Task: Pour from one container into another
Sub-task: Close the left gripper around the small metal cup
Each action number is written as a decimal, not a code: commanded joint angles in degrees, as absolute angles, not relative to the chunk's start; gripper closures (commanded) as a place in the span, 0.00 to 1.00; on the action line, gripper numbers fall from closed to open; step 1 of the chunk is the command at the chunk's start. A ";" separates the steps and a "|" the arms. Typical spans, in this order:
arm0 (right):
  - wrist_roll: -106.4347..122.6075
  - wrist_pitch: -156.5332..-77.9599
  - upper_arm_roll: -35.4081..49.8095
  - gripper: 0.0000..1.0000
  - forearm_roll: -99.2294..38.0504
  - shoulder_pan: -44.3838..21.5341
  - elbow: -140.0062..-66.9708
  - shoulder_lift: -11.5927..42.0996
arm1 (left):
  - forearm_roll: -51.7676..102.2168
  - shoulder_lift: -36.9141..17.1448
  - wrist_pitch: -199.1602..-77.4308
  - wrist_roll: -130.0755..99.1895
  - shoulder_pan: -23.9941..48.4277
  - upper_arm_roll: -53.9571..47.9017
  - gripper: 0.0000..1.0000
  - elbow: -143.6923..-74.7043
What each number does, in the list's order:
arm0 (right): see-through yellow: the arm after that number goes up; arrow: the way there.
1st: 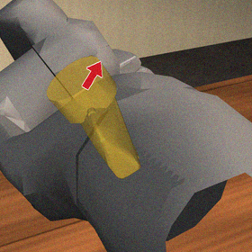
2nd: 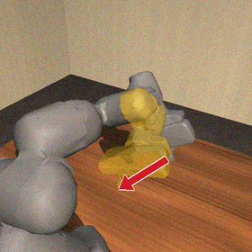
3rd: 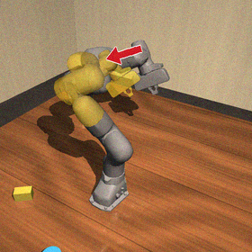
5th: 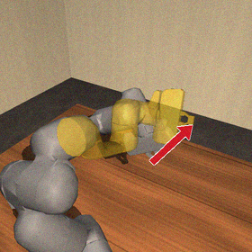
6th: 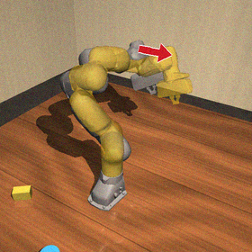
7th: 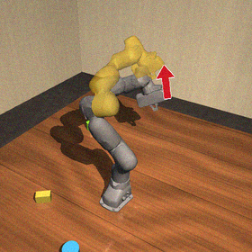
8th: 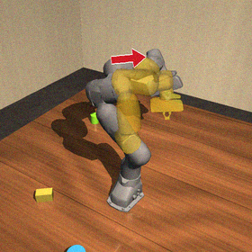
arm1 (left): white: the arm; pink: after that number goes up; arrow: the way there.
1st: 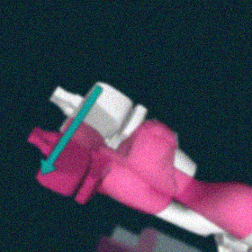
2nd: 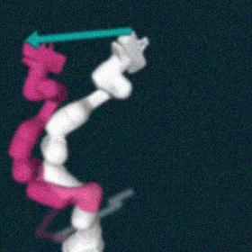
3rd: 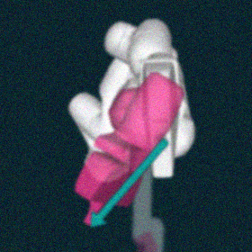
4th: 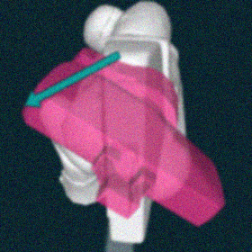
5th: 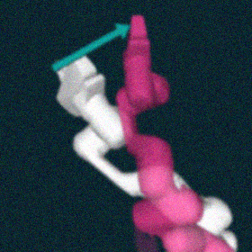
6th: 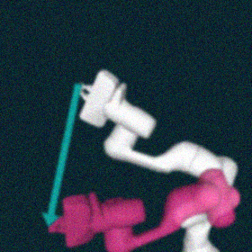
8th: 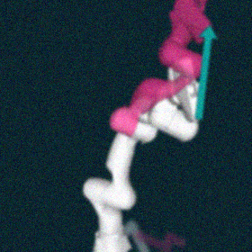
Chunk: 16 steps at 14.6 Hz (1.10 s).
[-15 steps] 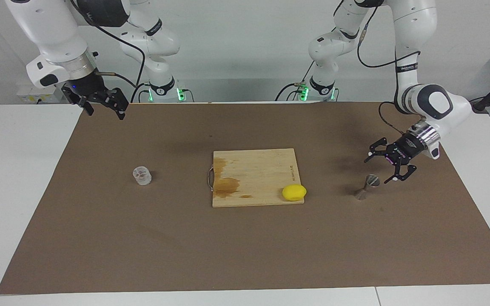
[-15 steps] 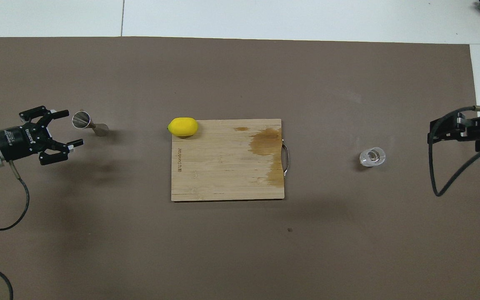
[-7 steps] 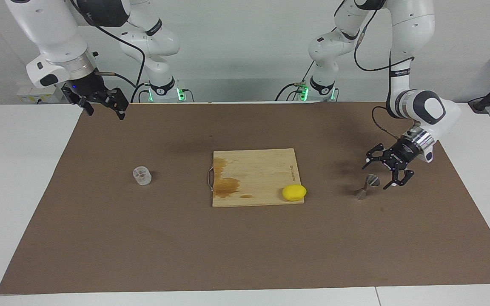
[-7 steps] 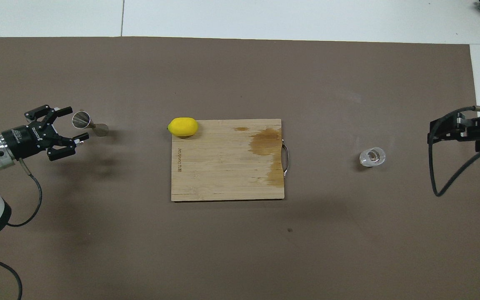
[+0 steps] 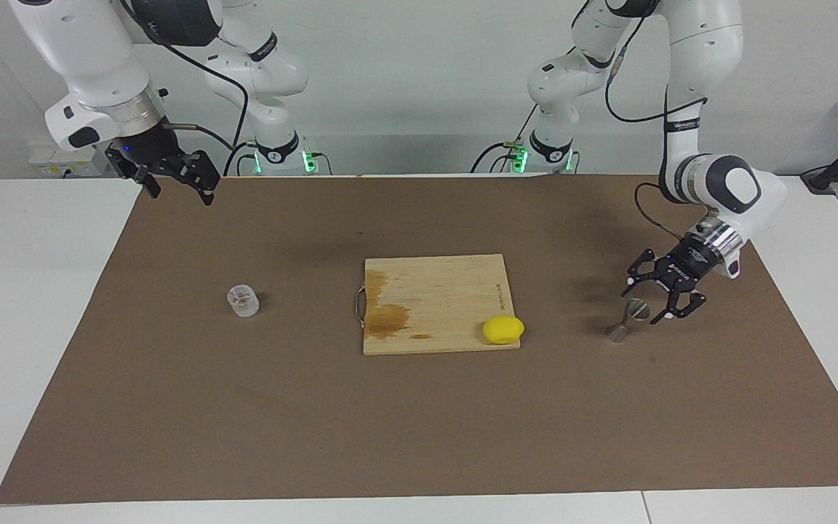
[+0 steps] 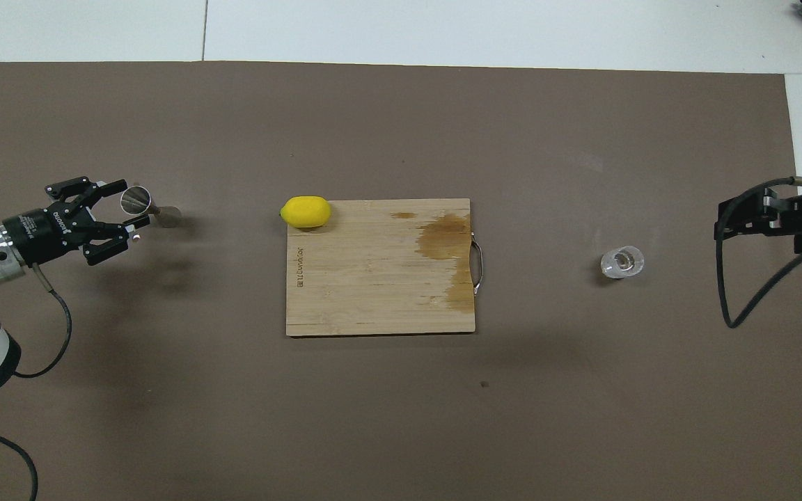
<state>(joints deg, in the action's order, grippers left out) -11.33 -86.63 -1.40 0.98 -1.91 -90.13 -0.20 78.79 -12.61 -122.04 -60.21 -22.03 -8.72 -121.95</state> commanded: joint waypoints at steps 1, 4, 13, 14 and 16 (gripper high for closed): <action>-10.63 -86.92 -1.23 0.03 0.79 -1.76 -90.26 -0.18 | 80.24 -12.30 -123.40 -60.12 -21.45 -8.61 0.24 -122.96; -10.63 -86.92 -1.23 0.03 0.70 -1.76 -90.26 -0.18 | 80.24 -12.30 -124.10 -60.12 -21.45 -8.61 0.24 -123.22; -10.63 -86.92 -1.23 0.02 0.70 -1.76 -90.44 -0.18 | 81.03 -12.30 -124.19 -60.12 -21.36 -8.61 0.72 -123.22; -10.63 -86.92 -1.23 0.02 0.70 -1.76 -90.44 -0.26 | 81.04 -12.30 -124.19 -60.12 -21.44 -8.61 1.00 -123.22; -10.63 -86.92 -1.14 0.02 0.79 -1.85 -90.44 -0.26 | 81.04 -12.30 -124.10 -60.29 -21.44 -8.61 1.00 -123.22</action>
